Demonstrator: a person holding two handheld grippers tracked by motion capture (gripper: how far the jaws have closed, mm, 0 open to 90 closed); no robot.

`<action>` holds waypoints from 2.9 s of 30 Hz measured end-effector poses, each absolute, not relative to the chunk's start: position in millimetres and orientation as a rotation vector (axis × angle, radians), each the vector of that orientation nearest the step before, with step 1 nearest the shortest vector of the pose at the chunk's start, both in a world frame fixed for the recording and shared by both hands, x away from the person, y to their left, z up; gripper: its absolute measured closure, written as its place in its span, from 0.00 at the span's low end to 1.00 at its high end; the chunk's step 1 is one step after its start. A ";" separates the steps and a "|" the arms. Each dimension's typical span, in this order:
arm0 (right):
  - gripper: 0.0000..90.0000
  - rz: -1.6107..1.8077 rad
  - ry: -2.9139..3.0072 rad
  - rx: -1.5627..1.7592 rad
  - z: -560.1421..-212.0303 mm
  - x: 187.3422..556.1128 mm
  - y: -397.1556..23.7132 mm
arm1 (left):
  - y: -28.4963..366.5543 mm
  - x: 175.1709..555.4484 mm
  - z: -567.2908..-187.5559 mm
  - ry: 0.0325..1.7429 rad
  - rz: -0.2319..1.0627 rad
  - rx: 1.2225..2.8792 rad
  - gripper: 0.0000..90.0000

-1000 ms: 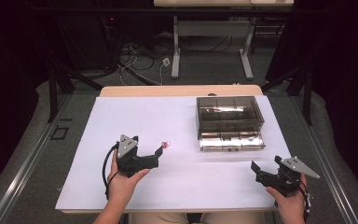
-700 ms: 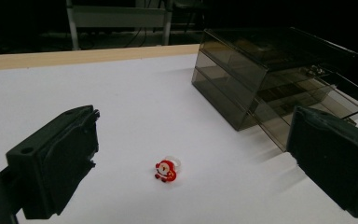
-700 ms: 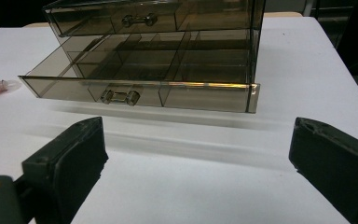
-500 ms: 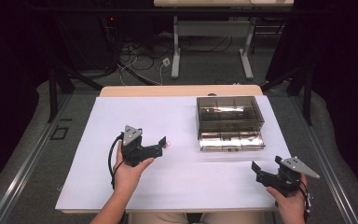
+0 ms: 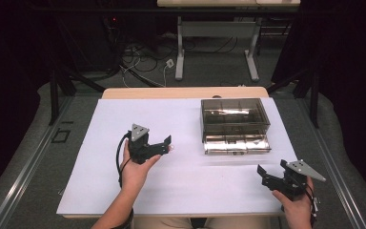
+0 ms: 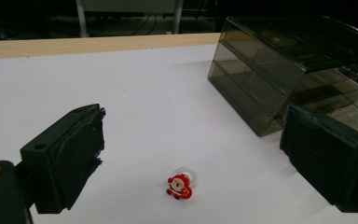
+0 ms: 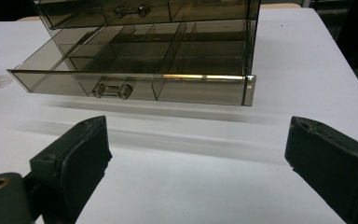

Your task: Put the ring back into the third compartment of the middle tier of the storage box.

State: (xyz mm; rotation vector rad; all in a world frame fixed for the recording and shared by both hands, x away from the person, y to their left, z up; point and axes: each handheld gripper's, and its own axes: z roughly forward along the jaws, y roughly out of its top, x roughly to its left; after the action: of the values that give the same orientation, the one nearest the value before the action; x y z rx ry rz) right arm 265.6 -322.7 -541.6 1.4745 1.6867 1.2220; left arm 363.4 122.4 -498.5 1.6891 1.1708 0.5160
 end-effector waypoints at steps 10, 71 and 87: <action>0.08 1.218 1.692 1.475 -542.2 266.3 -324.4 | 119.3 376.2 -510.7 1.220 0.481 1.767 0.17; 0.14 1.209 1.727 1.485 -546.0 268.9 -323.6 | 115.4 408.6 -549.9 1.329 0.214 1.883 0.59; 0.15 1.226 1.706 1.490 -546.8 269.7 -323.4 | 108.7 411.8 -553.7 1.344 0.194 1.920 0.65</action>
State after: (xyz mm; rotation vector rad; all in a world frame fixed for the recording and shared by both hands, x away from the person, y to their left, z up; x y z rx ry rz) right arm 269.7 -323.4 -546.8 1.4904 1.7059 1.2263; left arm 411.8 108.7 -553.7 1.9205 1.3439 0.1941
